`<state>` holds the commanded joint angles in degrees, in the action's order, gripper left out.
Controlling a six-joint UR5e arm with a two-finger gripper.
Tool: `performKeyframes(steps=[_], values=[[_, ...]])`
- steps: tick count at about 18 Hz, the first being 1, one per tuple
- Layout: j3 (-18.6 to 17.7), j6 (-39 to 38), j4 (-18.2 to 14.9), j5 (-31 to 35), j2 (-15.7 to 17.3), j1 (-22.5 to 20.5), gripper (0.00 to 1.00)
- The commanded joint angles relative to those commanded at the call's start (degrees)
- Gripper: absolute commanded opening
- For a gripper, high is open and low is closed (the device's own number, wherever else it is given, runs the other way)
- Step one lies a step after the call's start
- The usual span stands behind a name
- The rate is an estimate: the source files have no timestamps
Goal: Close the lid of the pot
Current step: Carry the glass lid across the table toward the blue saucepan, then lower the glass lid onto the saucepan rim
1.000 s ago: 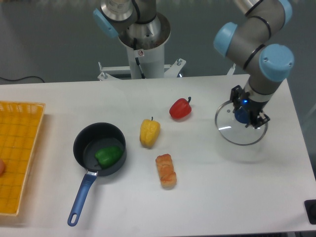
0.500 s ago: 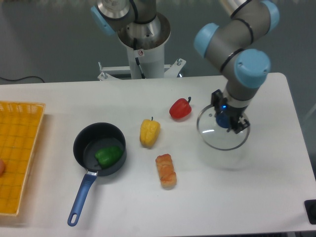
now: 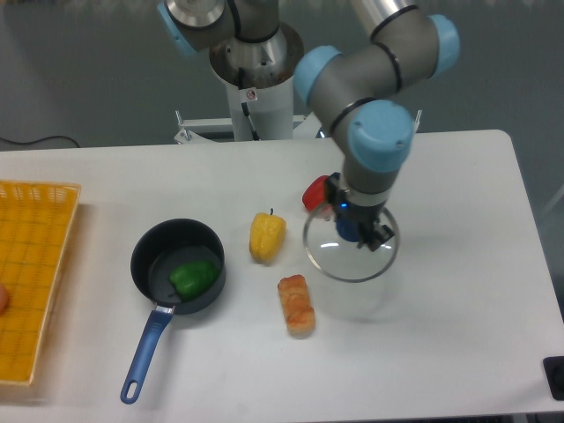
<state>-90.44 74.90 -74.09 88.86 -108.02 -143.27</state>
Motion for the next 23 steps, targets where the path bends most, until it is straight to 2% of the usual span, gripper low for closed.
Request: performKeyframes(steps=[6,18,23], values=[[-0.1,-7.2,0.1,-1.1,1.1,5.6,0.55],[0.0,-17.6,1.0,-1.1,0.6,15.6,0.55],[-1.8,-20.4,6.1,-1.0,0.3,19.0,0.55]])
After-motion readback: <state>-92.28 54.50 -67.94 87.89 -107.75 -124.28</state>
